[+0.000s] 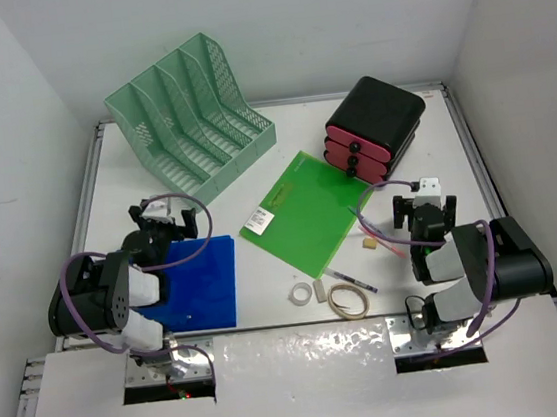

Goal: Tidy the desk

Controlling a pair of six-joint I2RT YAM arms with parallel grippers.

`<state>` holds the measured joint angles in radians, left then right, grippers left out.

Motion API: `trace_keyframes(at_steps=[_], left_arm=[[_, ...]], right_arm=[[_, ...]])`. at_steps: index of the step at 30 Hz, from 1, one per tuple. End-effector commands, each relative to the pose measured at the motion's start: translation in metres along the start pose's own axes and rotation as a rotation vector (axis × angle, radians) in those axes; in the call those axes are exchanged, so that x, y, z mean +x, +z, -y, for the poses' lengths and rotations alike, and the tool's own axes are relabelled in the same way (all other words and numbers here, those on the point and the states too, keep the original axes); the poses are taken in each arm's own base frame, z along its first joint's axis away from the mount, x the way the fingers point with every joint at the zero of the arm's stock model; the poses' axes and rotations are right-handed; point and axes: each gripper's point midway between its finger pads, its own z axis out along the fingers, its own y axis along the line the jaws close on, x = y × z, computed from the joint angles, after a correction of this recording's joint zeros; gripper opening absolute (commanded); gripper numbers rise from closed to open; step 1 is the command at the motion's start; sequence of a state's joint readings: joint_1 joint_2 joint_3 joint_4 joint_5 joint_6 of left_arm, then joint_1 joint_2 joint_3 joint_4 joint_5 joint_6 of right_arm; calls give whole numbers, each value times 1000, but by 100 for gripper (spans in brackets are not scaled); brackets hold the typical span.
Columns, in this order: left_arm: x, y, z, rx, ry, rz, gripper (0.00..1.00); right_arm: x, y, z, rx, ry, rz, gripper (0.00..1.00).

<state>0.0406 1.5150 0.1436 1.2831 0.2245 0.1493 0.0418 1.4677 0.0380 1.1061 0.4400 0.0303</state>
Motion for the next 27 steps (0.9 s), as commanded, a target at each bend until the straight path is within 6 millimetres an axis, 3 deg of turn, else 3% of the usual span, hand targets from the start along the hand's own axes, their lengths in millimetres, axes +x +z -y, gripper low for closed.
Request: trace_keyframes(at_steps=[1, 5, 7, 8, 11, 12, 15, 16, 17, 18, 19, 20, 21, 22, 23, 24, 25, 27], left_arm=[[-27, 6, -2, -1, 16, 98, 100], [-27, 6, -1, 0, 15, 98, 100], [-38, 7, 2, 37, 35, 129, 100], [-31, 6, 2, 36, 36, 98, 100], [-33, -4, 4, 26, 42, 132, 99], [-36, -7, 3, 18, 47, 144, 99], [-46, -10, 2, 2, 8, 188, 96], [-46, -4, -3, 3, -17, 101, 95], [-65, -1, -9, -5, 20, 110, 95], [-85, 2, -9, 19, 12, 143, 90], [-86, 14, -12, 54, -34, 45, 89], [-87, 20, -18, 46, -22, -5, 88], [-108, 27, -17, 76, -9, -4, 85], [-92, 21, -14, 88, -31, -100, 84], [-97, 19, -12, 101, -16, -114, 84], [-118, 20, -13, 114, -1, -108, 84], [-99, 11, -8, 136, -26, -228, 84], [-109, 8, -9, 150, 1, -274, 84]], right_arm=[[-16, 3, -3, -7, 37, 56, 99], [-21, 0, 3, 16, 41, 64, 99], [-31, -3, 6, 18, 45, 80, 99], [-41, -9, 7, 10, 67, 94, 99], [-72, -20, 1, -71, 71, 103, 99], [-98, -22, 3, -73, 93, 130, 97], [-130, -33, 16, -45, 122, 96, 89], [-139, -35, 19, -35, 128, 86, 81], [-130, -40, 22, -26, 115, 11, 75], [-157, -44, 27, -8, 195, 31, 68], [-163, -46, 30, 10, 236, 13, 58], [-165, -49, 25, -6, 263, -13, 53], [-186, -53, 19, -28, 344, 19, 51], [-191, -54, 16, -23, 370, 28, 50], [-201, -60, 0, -55, 376, 48, 49], [-212, -64, -4, -48, 375, 72, 49], [-212, -67, -15, -13, 338, 73, 49], [-224, -69, -27, 2, 340, 82, 56]])
